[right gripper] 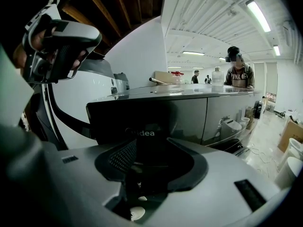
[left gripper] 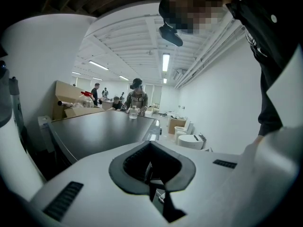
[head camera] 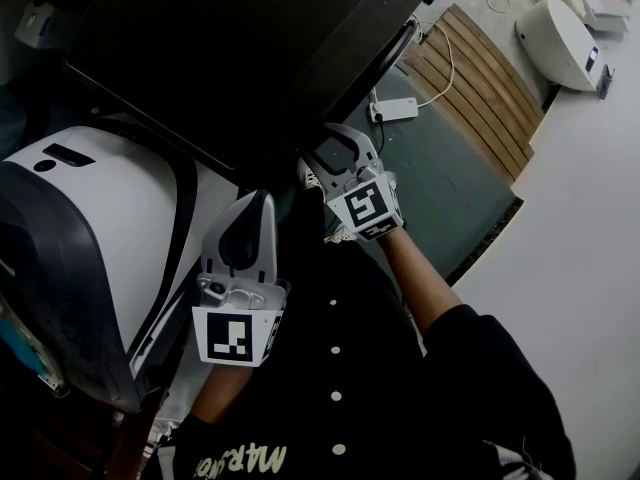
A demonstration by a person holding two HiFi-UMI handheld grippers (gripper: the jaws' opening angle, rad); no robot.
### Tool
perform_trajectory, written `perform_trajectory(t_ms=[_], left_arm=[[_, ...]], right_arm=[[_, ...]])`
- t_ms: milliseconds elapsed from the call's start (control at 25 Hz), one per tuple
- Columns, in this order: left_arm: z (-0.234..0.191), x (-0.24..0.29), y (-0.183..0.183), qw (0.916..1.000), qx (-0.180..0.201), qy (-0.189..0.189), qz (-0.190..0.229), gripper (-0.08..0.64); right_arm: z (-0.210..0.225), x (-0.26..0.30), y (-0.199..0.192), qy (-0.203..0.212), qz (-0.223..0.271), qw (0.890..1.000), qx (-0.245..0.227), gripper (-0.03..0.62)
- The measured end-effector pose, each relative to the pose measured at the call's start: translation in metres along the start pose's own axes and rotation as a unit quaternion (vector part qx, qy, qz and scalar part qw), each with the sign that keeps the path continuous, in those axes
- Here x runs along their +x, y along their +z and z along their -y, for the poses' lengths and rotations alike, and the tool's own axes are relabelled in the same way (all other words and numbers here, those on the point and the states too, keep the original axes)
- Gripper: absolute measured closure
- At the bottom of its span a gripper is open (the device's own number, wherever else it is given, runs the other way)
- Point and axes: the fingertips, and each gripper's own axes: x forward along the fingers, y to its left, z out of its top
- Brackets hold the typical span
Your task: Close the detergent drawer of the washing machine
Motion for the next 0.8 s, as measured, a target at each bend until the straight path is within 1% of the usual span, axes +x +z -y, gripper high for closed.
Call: perform_trajectory(t_ms=[200, 360, 480, 600, 680, 800], left_arm=[[0.006, -0.001, 0.001, 0.9999, -0.008, -0.003, -0.005, 0.554], [0.006, -0.001, 0.009, 0.9997, 0.012, -0.008, 0.017, 0.554], [0.008, -0.001, 0.016, 0.9994, 0.022, -0.012, 0.023, 0.554], [0.011, -0.002, 0.026, 0.9987, 0.029, -0.016, 0.038, 0.554], [0.015, -0.002, 0.032, 0.9983, 0.032, -0.020, 0.043, 0.554], [0.020, -0.004, 0.037, 0.9980, 0.036, -0.027, 0.046, 0.554]], right_arm=[[0.000, 0.001, 0.000, -0.001, -0.003, 1.000, -0.005, 0.388], [0.000, 0.001, -0.001, 0.002, -0.011, 1.000, 0.000, 0.391], [0.000, 0.003, -0.004, 0.002, -0.031, 1.000, -0.003, 0.391], [-0.001, 0.002, -0.006, 0.000, -0.048, 0.999, 0.002, 0.393], [0.001, -0.005, 0.000, -0.005, -0.045, 0.999, 0.004, 0.422], [0.008, -0.025, 0.016, -0.018, -0.022, 1.000, 0.001, 0.461]])
